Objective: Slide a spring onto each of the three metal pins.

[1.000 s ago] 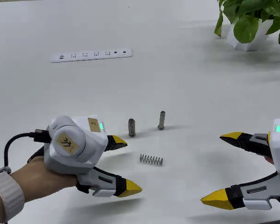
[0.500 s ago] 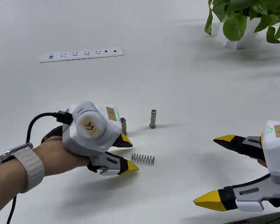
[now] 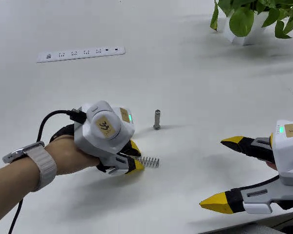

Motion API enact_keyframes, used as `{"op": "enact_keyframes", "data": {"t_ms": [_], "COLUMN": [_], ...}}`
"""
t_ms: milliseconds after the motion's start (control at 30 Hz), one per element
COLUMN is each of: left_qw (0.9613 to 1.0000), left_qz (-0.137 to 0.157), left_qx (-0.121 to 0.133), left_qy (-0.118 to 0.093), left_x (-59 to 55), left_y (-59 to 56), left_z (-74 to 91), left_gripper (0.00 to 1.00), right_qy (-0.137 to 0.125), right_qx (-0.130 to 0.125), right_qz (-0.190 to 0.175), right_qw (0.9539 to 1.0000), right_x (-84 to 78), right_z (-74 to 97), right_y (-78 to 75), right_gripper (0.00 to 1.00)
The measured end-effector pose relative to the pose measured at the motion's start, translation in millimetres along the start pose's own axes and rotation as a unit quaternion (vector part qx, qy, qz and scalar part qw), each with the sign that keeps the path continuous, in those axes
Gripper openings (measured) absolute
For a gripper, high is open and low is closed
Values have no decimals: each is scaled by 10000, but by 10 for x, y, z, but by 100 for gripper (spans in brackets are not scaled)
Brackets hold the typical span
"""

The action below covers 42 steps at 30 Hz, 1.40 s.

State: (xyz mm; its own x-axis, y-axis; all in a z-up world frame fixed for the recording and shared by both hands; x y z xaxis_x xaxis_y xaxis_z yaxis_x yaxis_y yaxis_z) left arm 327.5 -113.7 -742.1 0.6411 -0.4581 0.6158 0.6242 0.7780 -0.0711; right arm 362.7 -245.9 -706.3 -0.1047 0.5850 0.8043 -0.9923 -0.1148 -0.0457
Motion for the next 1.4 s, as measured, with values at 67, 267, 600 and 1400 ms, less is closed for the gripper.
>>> {"op": "enact_keyframes", "data": {"t_ms": [67,267,600,1400], "left_qw": [10000,9992,9950,9966], "left_qz": [2,-105,-543,206], "left_qx": [-8,-72,-113,588], "left_qy": [37,389,827,-536], "left_x": [3,-13,-25,-96], "left_y": [-12,10,-6,-186], "left_z": [5,4,2,137], "left_gripper": [17,15,12,10], "right_qy": [2,25,-25,12], "right_qx": [-20,-5,-11,138], "right_qz": [-23,-48,-89,-31], "right_qw": [10000,10000,10000,9999], "right_x": [-15,-40,-12,25], "right_z": [10,6,-16,-94], "right_y": [-8,20,41,131], "right_gripper": [92,92,91,90]}}
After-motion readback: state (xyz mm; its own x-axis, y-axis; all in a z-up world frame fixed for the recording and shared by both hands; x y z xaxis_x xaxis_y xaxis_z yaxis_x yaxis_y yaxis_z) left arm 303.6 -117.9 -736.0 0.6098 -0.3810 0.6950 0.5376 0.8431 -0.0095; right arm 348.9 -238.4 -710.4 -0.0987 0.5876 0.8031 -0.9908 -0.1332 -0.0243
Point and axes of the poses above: the centre of the closed fingertips' face, and the gripper's own axes: z roughly backward along the fingers, y roughly to its left, x roughly out of its top, the point moved 1 cm from there along z, roughly backward along the fingers, and after that the axes turned 9 degrees about z, right-handed, at the moved point
